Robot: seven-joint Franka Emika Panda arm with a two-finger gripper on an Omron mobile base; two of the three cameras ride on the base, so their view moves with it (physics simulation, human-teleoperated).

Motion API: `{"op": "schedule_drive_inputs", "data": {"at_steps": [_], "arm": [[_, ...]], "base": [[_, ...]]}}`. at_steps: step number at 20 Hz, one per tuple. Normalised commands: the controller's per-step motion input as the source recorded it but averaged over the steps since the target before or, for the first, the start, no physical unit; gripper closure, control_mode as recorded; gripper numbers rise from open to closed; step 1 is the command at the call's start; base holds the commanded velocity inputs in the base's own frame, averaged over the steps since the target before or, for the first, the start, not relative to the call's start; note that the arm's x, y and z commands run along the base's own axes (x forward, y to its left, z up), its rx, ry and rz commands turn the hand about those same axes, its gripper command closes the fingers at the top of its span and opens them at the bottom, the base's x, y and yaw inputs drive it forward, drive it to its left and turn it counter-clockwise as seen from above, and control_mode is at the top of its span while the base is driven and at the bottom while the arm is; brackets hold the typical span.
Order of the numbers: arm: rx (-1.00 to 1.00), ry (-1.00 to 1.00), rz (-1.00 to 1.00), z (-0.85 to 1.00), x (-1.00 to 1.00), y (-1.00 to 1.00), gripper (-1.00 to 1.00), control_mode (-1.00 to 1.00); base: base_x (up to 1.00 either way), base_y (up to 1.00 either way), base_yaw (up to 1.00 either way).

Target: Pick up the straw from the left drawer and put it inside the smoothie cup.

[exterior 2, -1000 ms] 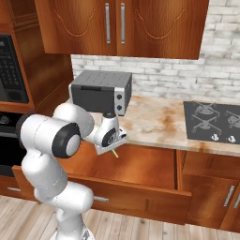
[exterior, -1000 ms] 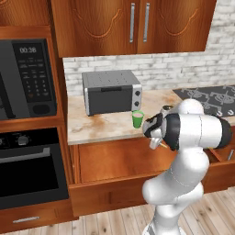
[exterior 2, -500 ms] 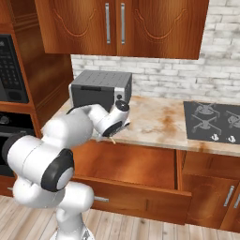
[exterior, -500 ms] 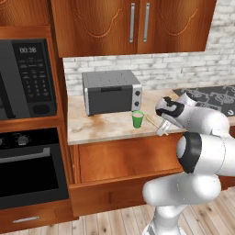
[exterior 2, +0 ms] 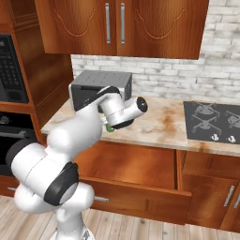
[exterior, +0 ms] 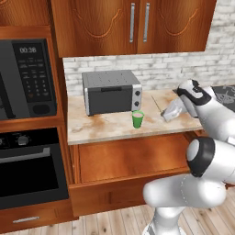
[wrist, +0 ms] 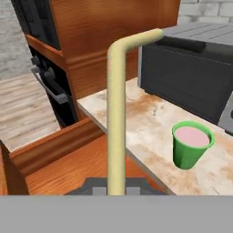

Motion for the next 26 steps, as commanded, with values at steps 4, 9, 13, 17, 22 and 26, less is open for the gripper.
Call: {"op": "schedule_drive_inputs", "data": {"at_steps": [4, 9, 13, 17, 22, 26], "arm": [[0.30, -0.04, 0.00, 0.19, 0.24, 0.00, 1.00, -1.00], [0.19, 0.00, 0.00, 0.00, 0.44, 0.14, 1.00, -1.00], [0.17, 0.00, 0.00, 0.00, 0.44, 0.19, 1.00, -1.00], [0.14, 0.00, 0.00, 0.00, 0.32, 0.17, 1.00, -1.00], [0.12, 0.00, 0.00, 0.00, 0.31, 0.10, 1.00, -1.00], [0.06, 0.00, 0.00, -0.06, 0.30, 0.12, 1.00, -1.00]], "base": [[0.00, 0.00, 0.00], [0.00, 0.00, 0.00], [0.00, 0.00, 0.00], [0.00, 0.00, 0.00], [0.00, 0.00, 0.00], [0.00, 0.00, 0.00]]}}
